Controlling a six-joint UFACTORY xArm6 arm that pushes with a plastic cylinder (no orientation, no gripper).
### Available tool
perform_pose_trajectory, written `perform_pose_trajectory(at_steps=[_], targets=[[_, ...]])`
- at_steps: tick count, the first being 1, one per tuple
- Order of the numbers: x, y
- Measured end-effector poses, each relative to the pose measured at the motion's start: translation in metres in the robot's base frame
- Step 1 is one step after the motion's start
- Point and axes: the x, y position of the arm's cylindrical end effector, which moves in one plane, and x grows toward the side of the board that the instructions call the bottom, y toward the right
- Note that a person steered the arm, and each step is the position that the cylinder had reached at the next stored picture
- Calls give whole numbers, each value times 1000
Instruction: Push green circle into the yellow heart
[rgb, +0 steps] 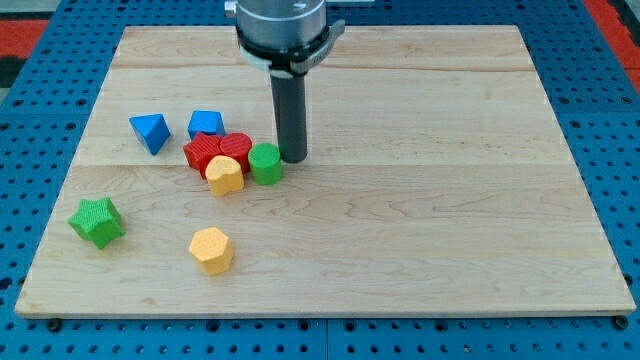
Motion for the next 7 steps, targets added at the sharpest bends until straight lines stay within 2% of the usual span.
perform_pose_trajectory(at_steps=[1,2,3,7], targets=[[27,-13],[32,-11],[21,4],[17,1]])
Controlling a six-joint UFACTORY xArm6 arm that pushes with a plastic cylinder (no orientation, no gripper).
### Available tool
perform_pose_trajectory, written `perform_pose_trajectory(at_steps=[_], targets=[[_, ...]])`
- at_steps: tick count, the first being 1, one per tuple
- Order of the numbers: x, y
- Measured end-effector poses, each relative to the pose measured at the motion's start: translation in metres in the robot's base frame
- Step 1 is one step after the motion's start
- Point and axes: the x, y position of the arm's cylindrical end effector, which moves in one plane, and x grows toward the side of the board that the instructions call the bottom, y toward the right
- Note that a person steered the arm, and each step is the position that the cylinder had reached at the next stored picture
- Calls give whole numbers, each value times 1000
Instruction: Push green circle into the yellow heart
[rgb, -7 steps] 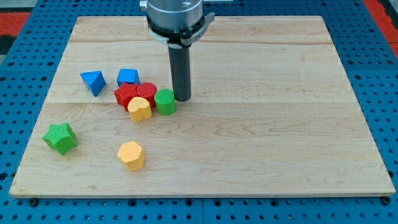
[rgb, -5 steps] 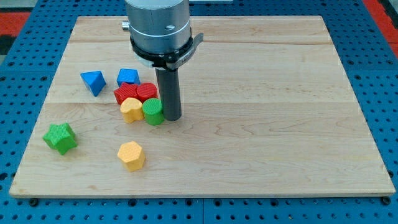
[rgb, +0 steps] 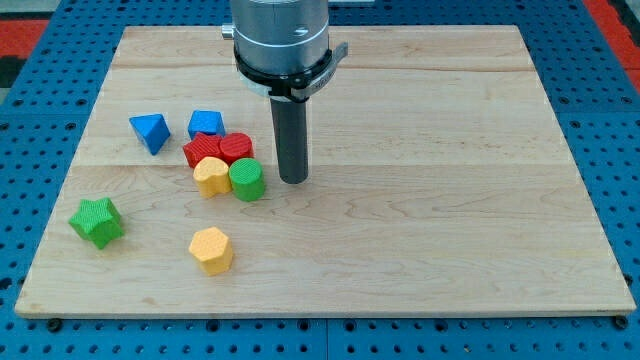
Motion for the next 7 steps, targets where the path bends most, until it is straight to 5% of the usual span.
perform_pose_trajectory(at_steps=[5,7], targets=[[13,-25],[-16,-22]])
